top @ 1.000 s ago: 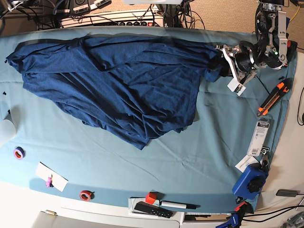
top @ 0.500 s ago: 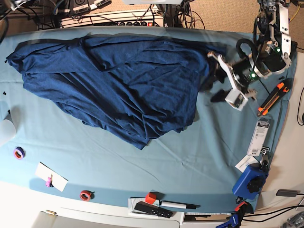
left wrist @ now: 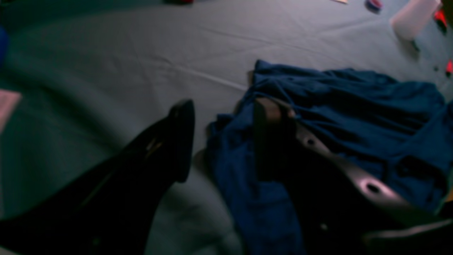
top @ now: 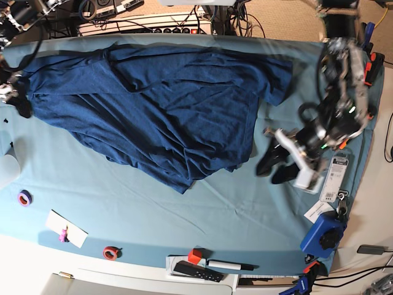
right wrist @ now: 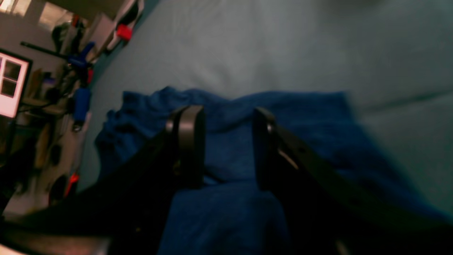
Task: Layout the t-shirt on the table in an organized manner, then fold the t-shirt properly
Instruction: 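Release the shirt and move the left gripper to the shirt's hanging corner, then grasp the shirt corner with the left gripper and drag it along the mat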
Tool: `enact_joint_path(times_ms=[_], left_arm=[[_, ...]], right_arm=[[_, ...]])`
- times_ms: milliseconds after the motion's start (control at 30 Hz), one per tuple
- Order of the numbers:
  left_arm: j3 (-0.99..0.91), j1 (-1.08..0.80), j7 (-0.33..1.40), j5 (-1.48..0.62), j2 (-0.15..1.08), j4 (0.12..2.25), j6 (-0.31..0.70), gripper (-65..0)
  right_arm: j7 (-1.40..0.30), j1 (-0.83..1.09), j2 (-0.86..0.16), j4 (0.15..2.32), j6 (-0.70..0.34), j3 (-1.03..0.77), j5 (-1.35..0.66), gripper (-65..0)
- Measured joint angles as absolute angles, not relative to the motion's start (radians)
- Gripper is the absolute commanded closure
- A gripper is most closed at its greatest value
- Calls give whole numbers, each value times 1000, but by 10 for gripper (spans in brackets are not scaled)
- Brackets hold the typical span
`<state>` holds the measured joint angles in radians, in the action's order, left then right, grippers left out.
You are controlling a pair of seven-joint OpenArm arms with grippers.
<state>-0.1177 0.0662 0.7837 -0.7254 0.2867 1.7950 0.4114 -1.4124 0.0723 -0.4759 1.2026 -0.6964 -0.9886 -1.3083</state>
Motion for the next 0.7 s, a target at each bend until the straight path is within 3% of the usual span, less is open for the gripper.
enact_joint_path(times_ms=[200, 300, 467, 700], left_arm=[[120, 204, 791, -673, 212, 1599, 438, -253], [212, 302, 781, -577, 175, 1513, 380, -253], [293, 496, 768, -509, 119, 1238, 348, -253], [298, 727, 691, -512, 43, 768, 390, -249]], right_arm=[[-1411, 72, -448, 1204, -697, -762, -1328, -227], [-1413, 73, -437, 1224, -696, -692, -1329, -227], [-1413, 74, -427, 1277, -696, -673, -1332, -227], [-1414, 75, -426, 1294, -697, -673, -1332, -227]])
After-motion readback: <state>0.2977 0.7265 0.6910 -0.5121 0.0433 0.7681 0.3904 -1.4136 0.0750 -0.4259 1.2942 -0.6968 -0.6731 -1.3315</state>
